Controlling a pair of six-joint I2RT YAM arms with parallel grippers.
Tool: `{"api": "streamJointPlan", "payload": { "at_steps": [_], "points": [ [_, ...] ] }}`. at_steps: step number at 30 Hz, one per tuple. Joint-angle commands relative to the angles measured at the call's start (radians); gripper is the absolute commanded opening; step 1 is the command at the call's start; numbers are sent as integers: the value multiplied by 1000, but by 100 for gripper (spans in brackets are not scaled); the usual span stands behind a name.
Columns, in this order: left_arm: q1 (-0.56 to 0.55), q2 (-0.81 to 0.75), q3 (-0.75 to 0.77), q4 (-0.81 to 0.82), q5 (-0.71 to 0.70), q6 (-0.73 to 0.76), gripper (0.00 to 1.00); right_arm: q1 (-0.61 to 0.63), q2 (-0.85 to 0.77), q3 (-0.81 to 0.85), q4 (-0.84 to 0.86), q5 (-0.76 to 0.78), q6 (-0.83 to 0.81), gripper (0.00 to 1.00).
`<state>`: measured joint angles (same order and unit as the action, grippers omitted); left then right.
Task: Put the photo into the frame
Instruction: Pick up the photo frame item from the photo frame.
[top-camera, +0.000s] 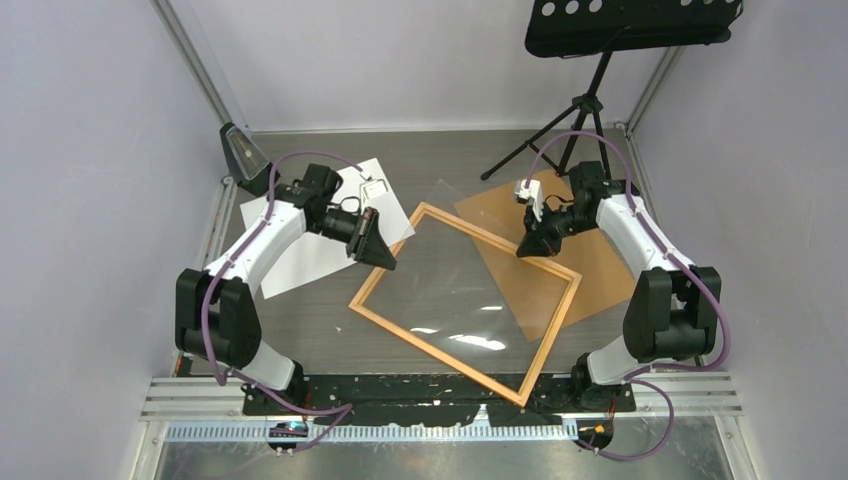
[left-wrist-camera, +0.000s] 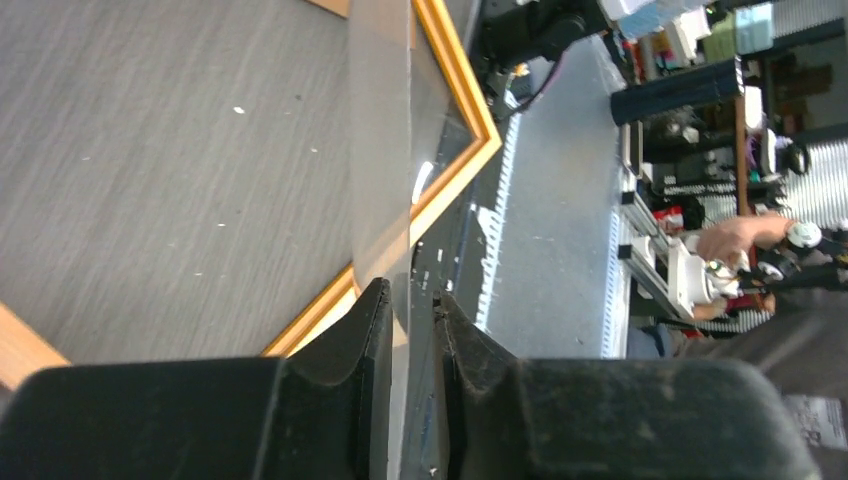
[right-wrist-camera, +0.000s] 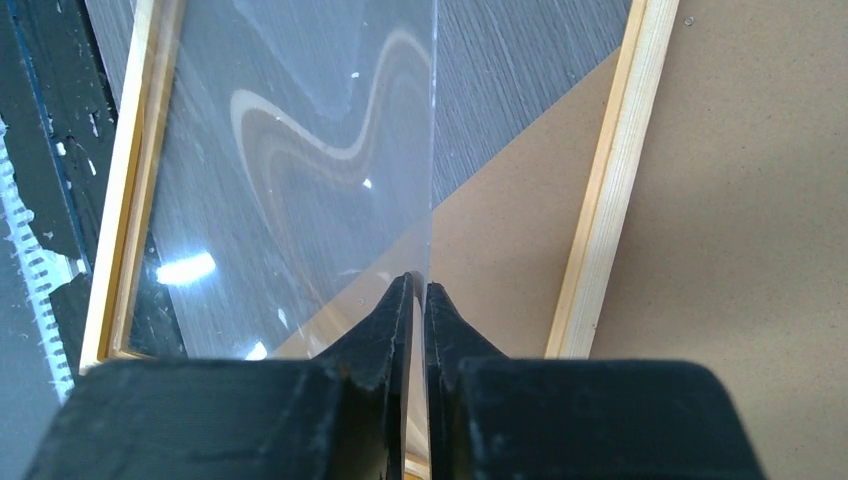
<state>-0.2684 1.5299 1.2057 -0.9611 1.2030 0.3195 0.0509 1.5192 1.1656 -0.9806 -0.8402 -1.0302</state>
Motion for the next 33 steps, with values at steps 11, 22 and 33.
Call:
{"api": "streamJointPlan", "payload": {
  "at_steps": [11, 22, 33],
  "points": [
    [6, 37, -23, 191, -144, -139, 29, 0, 4, 89, -71, 35, 30, 6],
    [17, 69, -34, 240, -207, -205, 36, 2, 95, 201, -173, 40, 57, 6],
    [17, 100, -43, 237, -191, -212, 10, 10, 152, 234, -195, 72, 68, 6]
  ]
}}
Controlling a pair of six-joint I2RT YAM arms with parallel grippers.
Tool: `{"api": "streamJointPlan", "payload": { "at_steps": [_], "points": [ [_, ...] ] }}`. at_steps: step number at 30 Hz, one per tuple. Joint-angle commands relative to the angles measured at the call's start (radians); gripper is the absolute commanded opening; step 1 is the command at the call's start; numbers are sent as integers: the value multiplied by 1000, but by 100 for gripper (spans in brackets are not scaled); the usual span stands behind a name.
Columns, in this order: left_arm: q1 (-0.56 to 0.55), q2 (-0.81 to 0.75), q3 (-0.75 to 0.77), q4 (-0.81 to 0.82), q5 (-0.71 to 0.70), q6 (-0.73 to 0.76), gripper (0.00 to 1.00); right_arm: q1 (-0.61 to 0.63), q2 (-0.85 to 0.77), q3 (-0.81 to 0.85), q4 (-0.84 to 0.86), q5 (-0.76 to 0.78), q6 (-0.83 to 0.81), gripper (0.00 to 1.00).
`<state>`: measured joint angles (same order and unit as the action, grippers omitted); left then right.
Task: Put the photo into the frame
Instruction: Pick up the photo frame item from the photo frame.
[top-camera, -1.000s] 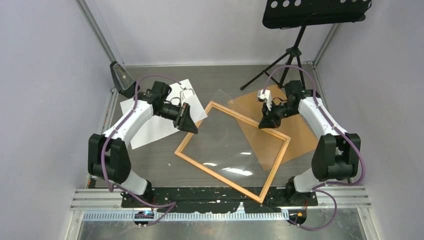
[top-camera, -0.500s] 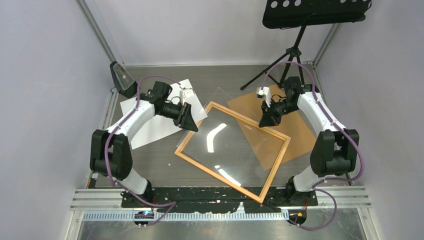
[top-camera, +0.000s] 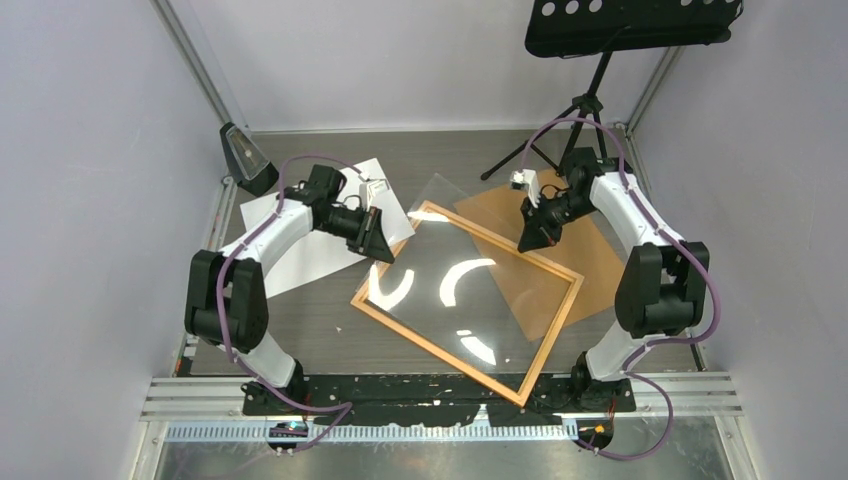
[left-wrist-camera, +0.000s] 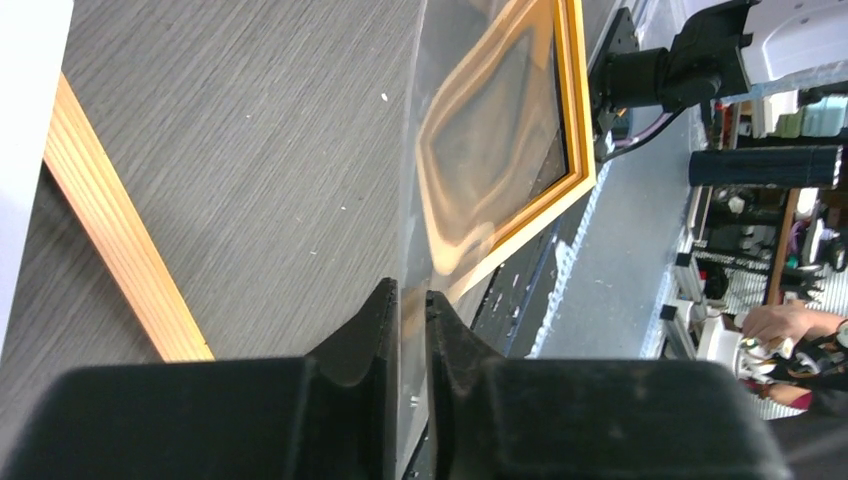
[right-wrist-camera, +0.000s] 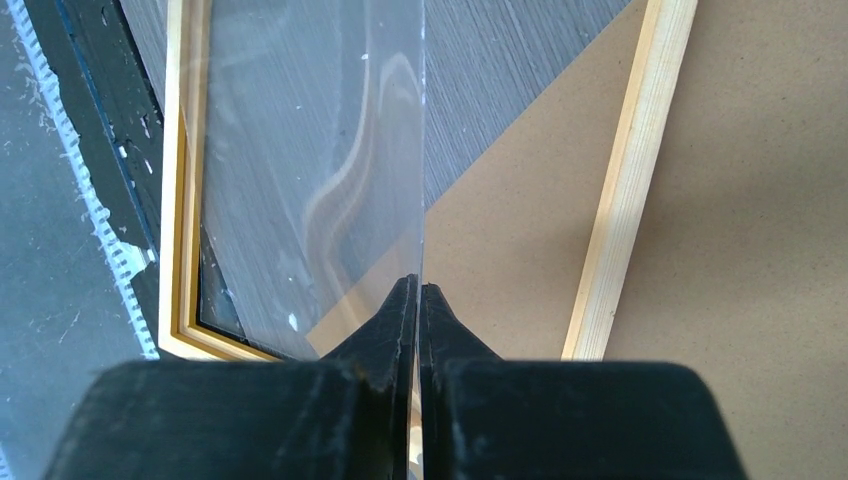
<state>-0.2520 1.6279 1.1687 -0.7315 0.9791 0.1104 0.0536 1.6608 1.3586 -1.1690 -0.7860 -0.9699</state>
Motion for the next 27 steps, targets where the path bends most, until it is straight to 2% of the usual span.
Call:
{"api": "streamJointPlan", "payload": {
  "at_steps": [1, 2, 14, 27],
  "points": [
    [0, 4, -4, 1, 42, 2, 3, 8, 18, 44, -7, 20, 9, 6],
    [0, 4, -1, -12, 57, 12, 0, 9, 21, 47, -9, 21, 9, 6],
    [0, -43, 35, -17, 147, -20, 0, 9, 84, 151, -55, 24, 45, 6],
    [0, -27, 52, -14, 91, -74, 0, 8, 97, 195, -117, 20, 69, 6]
  ]
}}
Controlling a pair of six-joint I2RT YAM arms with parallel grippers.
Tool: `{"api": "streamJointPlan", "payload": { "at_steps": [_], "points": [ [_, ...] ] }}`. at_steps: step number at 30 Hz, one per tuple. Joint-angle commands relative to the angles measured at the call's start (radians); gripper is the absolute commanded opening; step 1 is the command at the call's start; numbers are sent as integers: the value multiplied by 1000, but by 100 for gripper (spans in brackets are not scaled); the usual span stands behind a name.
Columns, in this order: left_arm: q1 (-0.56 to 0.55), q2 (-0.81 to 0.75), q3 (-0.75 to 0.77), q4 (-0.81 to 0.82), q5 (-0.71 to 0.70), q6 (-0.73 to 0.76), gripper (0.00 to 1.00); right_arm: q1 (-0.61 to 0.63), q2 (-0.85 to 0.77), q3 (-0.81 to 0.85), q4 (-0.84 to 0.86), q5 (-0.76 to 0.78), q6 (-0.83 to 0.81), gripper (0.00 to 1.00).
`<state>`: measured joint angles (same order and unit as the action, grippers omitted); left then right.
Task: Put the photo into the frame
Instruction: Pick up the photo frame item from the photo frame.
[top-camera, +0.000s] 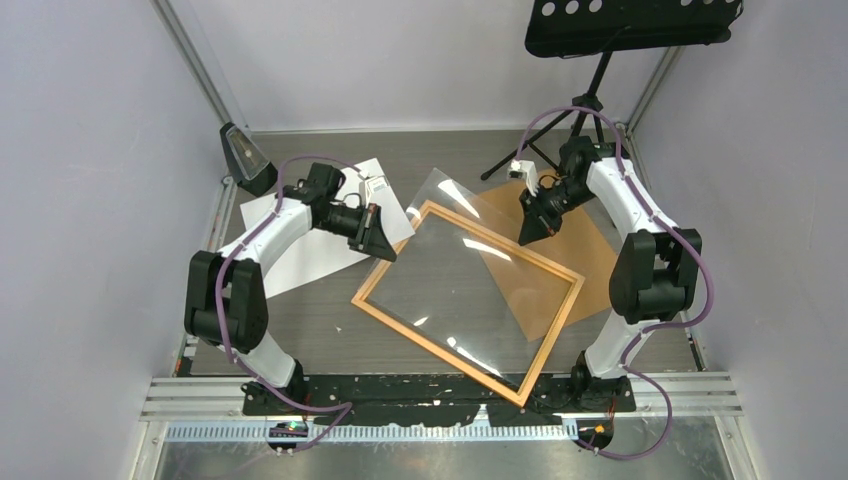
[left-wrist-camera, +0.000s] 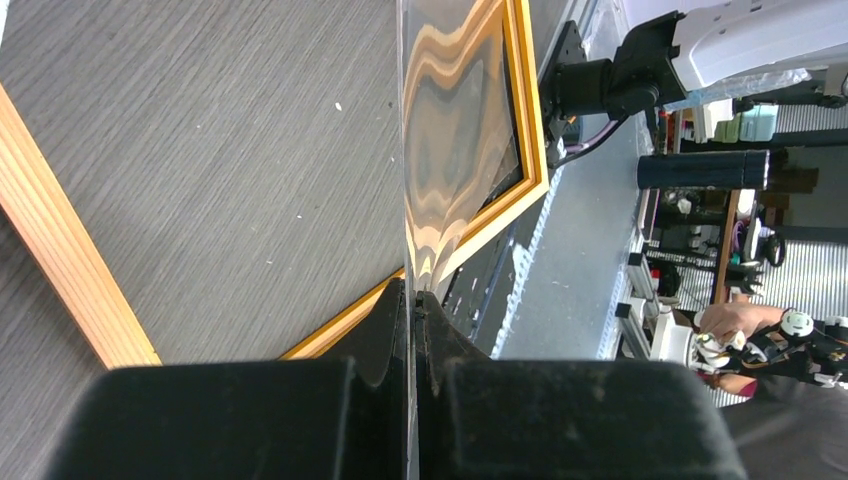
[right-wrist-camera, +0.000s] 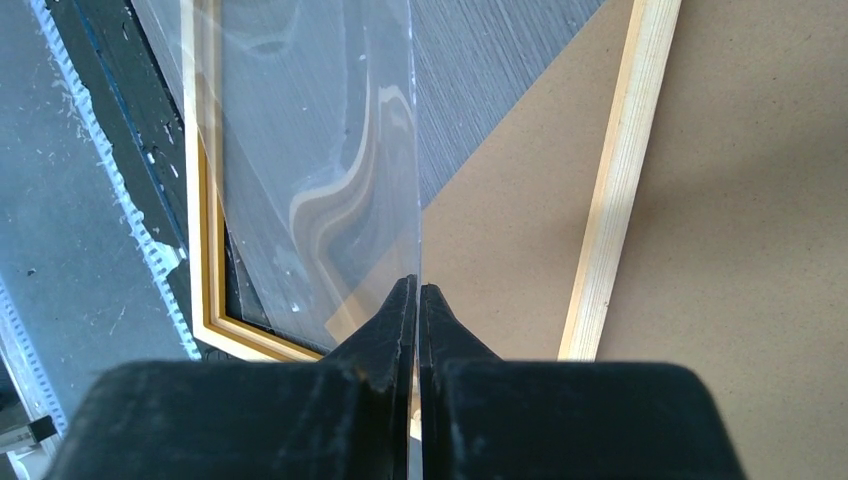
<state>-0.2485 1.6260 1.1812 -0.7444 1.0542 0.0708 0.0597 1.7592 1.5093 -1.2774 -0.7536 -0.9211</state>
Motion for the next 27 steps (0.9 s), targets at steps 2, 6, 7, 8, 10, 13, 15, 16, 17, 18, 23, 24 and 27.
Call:
{"api": "streamJointPlan", "payload": {
  "at_steps": [2, 6, 7, 8, 10, 13, 15, 16, 17, 18, 23, 24, 27],
  "points": [
    [-3, -28, 43, -4, 28, -47, 0, 3, 0, 51, -14, -19, 33, 6],
    [-3, -36, 51, -8, 72, -65, 0, 4, 10, 72, -37, -45, 47, 6],
    [-3, -39, 53, -10, 84, -65, 0, 4, 11, 80, -43, -53, 47, 6],
    [-3, -41, 56, -11, 99, -78, 0, 3, 13, 85, -58, -58, 48, 6],
    [-3, -46, 60, -10, 125, -112, 0, 4, 10, 98, -74, -74, 50, 6],
    [-3, -60, 69, 0, 147, -153, 0, 3, 3, 115, -82, -82, 64, 6],
    [-3, -73, 72, 12, 146, -184, 0, 3, 0, 124, -88, -84, 74, 6],
    [-3, -81, 71, 22, 147, -201, 0, 3, -2, 127, -89, -84, 80, 6],
    [-3, -88, 70, 32, 145, -219, 0, 3, -2, 133, -93, -84, 82, 6],
    [-3, -94, 70, 39, 143, -235, 0, 4, -2, 139, -95, -86, 88, 6],
    [-3, -108, 61, 56, 150, -285, 0, 4, -4, 156, -119, -105, 103, 6],
    [-3, -109, 59, 58, 153, -290, 0, 4, -6, 160, -123, -109, 106, 6],
    [-3, -111, 46, 73, 165, -308, 0, 2, -15, 173, -146, -129, 113, 6]
  ]
}}
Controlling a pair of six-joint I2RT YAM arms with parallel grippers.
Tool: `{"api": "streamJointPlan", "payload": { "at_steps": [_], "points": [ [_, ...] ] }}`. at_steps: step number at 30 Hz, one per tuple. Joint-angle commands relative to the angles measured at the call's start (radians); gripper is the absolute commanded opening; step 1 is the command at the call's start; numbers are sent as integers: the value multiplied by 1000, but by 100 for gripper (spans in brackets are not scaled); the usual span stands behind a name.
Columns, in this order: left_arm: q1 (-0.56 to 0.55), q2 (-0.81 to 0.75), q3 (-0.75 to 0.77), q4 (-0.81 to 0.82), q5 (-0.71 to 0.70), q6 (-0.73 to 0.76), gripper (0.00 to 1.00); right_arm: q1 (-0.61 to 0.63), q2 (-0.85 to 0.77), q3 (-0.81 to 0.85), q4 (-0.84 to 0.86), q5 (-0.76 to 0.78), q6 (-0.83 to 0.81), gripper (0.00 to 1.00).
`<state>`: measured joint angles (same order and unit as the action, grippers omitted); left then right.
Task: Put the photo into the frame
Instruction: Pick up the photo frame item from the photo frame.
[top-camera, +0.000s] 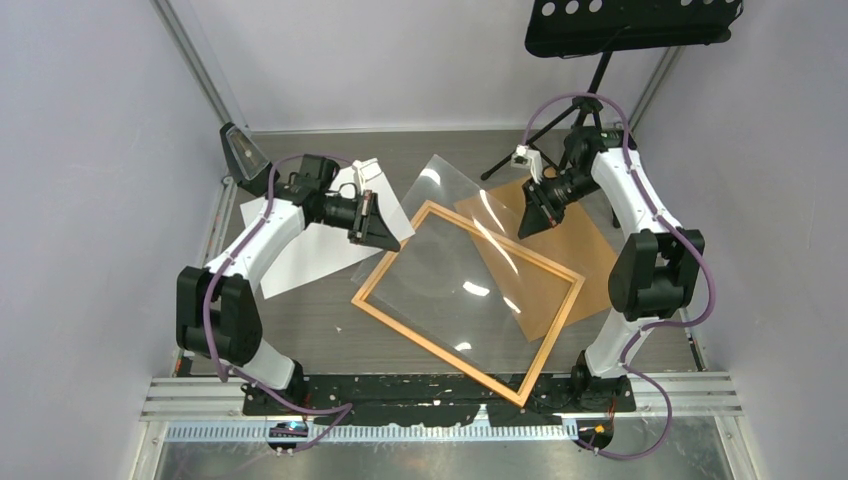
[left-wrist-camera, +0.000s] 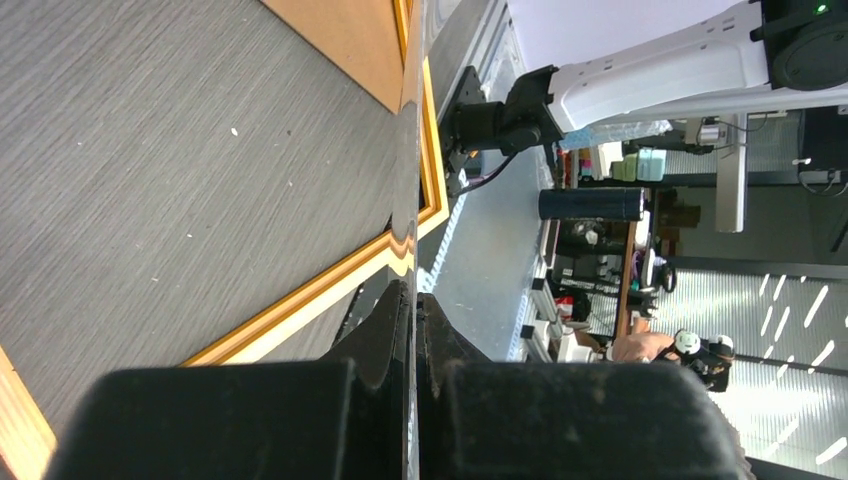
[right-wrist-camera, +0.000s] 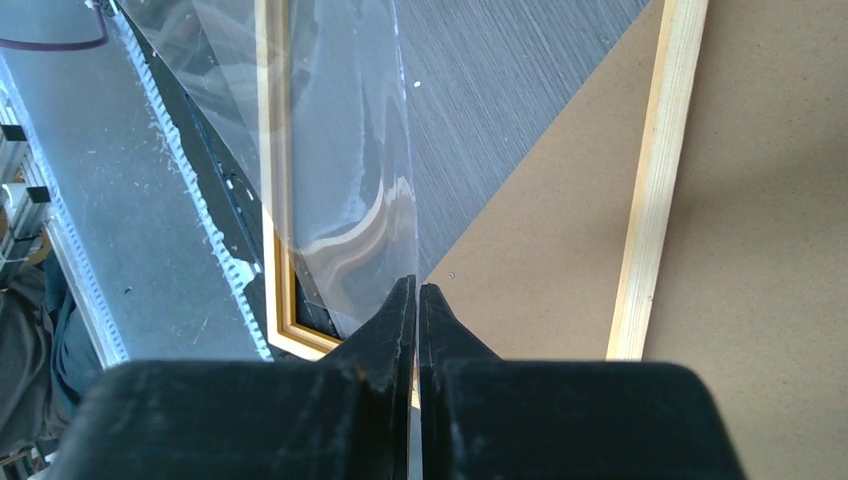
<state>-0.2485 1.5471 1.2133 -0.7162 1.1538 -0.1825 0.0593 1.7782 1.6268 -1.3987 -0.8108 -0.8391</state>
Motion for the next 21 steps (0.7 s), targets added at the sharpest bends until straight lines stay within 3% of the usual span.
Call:
{"api": "streamJointPlan", "payload": {
  "at_steps": [1, 9, 21],
  "points": [
    [-3, -33, 7, 56, 70, -66, 0, 2, -37, 61, -30, -76, 31, 6],
    [-3, -71, -54, 165, 82, -170, 0, -5, -32, 144, -158, -155, 11, 6],
    [-3, -178, -140, 241, 39, -202, 0, -8, -78, 116, -161, -154, 52, 6]
  ]
}}
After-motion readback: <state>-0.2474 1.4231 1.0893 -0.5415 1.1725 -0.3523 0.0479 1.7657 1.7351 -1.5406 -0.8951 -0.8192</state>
